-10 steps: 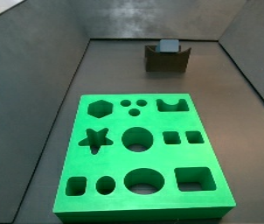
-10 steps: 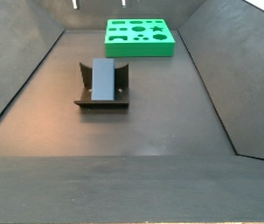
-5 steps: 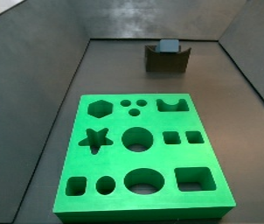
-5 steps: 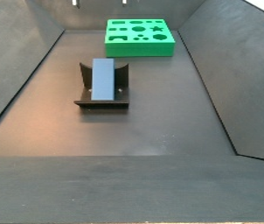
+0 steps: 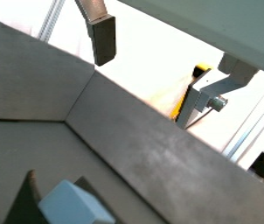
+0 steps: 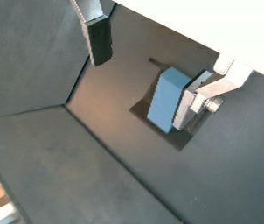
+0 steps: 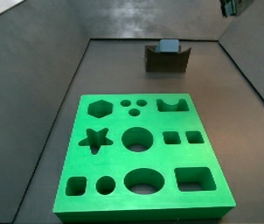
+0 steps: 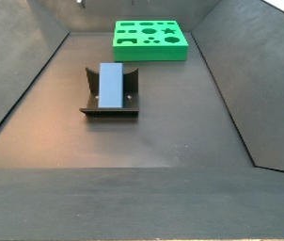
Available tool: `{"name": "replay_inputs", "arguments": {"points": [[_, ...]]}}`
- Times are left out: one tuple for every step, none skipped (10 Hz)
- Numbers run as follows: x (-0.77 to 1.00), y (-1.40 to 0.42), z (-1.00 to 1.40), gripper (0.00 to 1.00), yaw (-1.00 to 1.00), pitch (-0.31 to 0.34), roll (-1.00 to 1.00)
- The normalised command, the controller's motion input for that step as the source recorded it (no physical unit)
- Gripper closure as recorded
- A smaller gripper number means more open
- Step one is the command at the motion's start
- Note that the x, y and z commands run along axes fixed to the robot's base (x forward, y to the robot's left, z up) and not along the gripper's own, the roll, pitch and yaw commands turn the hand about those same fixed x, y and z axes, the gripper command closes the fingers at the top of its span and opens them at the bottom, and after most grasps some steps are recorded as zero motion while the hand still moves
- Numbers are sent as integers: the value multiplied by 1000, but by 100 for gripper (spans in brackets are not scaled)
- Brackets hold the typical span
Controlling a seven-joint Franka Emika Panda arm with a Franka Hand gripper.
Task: Pick up the rectangle object. Move up. Place the rectangle object on the fixture. Regrasp the rectangle object. Move to above the board. Insert the rectangle object.
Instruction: Regrasp the rectangle object.
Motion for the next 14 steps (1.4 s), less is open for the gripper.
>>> {"name": "replay_inputs", "arguments": {"points": [[111, -44, -21, 0, 222, 121, 329], [98, -36, -12, 0, 224, 73, 216], [87, -43, -13, 0, 219, 36, 187], [89, -46, -23, 0, 206, 16, 171], [40, 69, -1000, 0, 228, 6, 183], [41, 69, -1000, 0, 213, 2, 182], [54, 61, -1000, 0, 173, -37, 176], [65, 53, -1000, 0, 138, -63, 146], [75, 50, -1000, 0, 111, -74, 122], [81, 46, -1000, 0, 91, -80, 106], [94, 40, -1000, 0, 58, -88, 87], [100, 37, -1000, 0, 38, -91, 78], [108, 30, -1000, 0, 15, -86, 65], [112, 28, -1000, 0, 4, -77, 65]]}}
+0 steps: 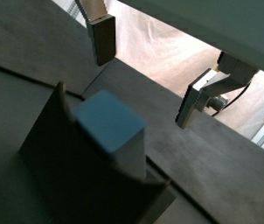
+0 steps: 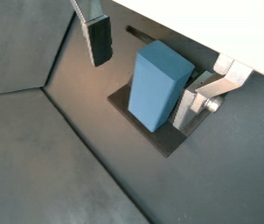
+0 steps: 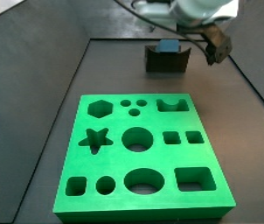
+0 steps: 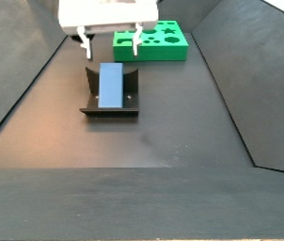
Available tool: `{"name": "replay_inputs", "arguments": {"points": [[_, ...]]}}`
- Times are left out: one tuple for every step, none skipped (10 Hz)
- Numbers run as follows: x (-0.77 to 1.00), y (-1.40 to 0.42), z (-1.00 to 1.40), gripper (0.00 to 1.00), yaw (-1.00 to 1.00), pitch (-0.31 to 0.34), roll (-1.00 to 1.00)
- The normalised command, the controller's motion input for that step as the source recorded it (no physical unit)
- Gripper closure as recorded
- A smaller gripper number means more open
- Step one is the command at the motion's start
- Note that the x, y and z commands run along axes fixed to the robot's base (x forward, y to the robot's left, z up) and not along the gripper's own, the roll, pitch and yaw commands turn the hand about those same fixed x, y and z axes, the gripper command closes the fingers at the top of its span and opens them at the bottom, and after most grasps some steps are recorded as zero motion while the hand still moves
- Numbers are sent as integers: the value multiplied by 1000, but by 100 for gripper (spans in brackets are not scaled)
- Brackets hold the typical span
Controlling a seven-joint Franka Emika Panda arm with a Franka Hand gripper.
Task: Pick up the rectangle object. Move up. Place the rectangle object on the fixture. Regrasp the rectangle object. Move to above the board. Insert the rectangle object.
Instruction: Regrasp the rectangle object, then move to above the board.
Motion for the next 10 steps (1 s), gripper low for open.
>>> {"name": "replay_inputs", "arguments": {"points": [[120, 18, -964, 0, -11, -50, 67], [111, 13, -867, 0, -17, -40, 65], [91, 5, -676, 0, -16, -21, 68], [85, 1, -585, 0, -13, -13, 67], [79, -1, -403, 0, -1, -1, 59], [76, -2, -272, 0, 9, 5, 55], [23, -24, -171, 0, 15, 20, 46], [0, 0, 0, 100, 0, 0, 0], [-13, -215, 1000, 100, -258, 71, 176], [-14, -217, 1000, 100, -253, 73, 168]]}}
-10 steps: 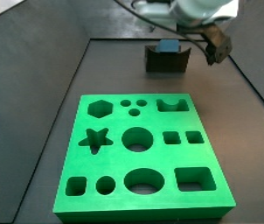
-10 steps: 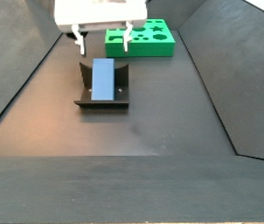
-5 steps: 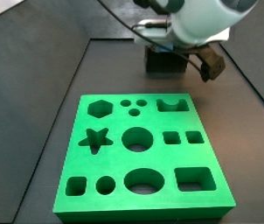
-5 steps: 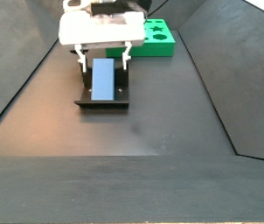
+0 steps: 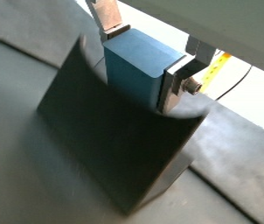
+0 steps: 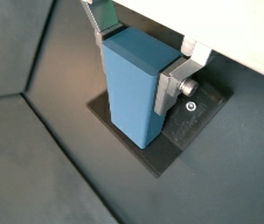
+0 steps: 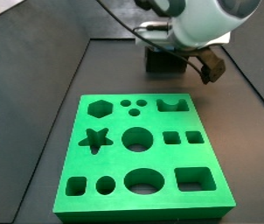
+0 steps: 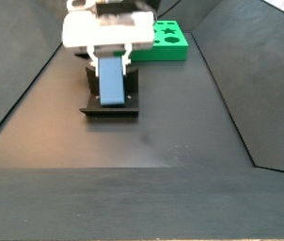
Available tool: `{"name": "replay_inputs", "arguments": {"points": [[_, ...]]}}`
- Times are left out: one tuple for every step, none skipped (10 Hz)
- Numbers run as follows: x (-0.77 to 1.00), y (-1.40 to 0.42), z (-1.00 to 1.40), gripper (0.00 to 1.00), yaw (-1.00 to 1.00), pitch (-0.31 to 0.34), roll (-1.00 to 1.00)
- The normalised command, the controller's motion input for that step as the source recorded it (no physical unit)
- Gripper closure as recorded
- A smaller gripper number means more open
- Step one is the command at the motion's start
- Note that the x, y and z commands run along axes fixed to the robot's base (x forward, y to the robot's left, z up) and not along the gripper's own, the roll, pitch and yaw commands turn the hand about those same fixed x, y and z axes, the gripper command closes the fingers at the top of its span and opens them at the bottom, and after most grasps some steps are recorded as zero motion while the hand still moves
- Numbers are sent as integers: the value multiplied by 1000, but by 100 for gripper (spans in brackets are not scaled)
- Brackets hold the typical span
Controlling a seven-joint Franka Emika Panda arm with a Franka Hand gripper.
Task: Pick up the rectangle object. Move up. Place the rectangle object on the fixture. Regrasp the rectangle object. Move to above the board. Insert the rectangle object.
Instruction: Move to above the board.
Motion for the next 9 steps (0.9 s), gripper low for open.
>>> {"name": "replay_inputs", "arguments": {"points": [[-19, -200, 1000, 100, -190, 102, 125], [-18, -192, 1000, 100, -158, 119, 94], [-20, -185, 1000, 100, -94, 164, 42], [-21, -178, 1000, 100, -48, 194, 11], [-21, -164, 1000, 100, 16, 213, -25], [-21, -159, 1000, 100, 46, 213, -40], [-17, -147, 1000, 100, 98, 197, -44], [-14, -140, 1000, 100, 128, 183, -42], [-8, -130, 1000, 100, 156, 156, -36]]}}
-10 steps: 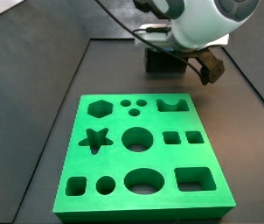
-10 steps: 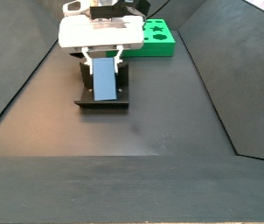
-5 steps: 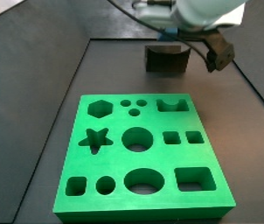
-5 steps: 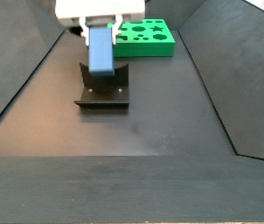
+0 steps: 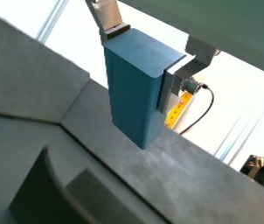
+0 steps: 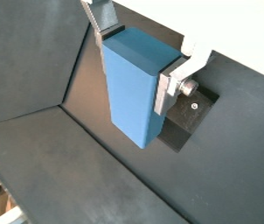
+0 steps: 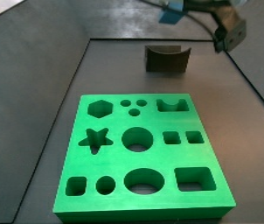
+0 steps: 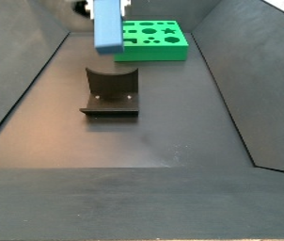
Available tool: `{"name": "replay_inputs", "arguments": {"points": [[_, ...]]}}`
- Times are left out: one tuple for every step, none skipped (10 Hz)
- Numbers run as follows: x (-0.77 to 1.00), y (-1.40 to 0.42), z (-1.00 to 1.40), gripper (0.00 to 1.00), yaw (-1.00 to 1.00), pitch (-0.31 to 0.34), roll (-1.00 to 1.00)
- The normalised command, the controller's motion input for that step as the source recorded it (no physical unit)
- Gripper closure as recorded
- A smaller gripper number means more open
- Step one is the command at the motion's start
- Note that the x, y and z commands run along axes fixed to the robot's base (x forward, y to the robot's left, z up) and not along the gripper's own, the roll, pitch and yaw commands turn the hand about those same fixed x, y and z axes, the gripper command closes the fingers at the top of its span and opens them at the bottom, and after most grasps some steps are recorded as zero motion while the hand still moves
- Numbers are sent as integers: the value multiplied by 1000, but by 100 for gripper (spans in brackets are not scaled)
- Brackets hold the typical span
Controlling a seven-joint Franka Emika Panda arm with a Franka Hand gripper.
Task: Pick up the rectangle object. Move up. Place the rectangle object on the fixture. Regrasp the rectangle object. Move to above the board. Insert the rectangle object.
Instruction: Move to above the board.
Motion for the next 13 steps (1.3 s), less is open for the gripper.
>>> {"name": "replay_inputs", "arguments": {"points": [[-5, -125, 1000, 100, 165, 138, -33], [5, -110, 1000, 100, 172, 96, -29], [7, -103, 1000, 100, 171, 81, -29], [12, -88, 1000, 100, 156, 48, -28], [11, -69, 897, 100, 143, 29, -30], [7, -43, 677, 100, 117, 13, -34], [6, -34, 569, 100, 105, 8, -41], [6, -19, 362, 100, 77, 7, -47], [4, -16, 207, 100, 59, 10, -49], [-671, -1000, 227, 100, -7, -39, -1000], [-670, -1000, 217, 100, -9, -43, -1000], [-726, -1000, 245, 100, -6, -61, -1000], [-751, -1000, 220, 100, -4, -72, -1000]]}}
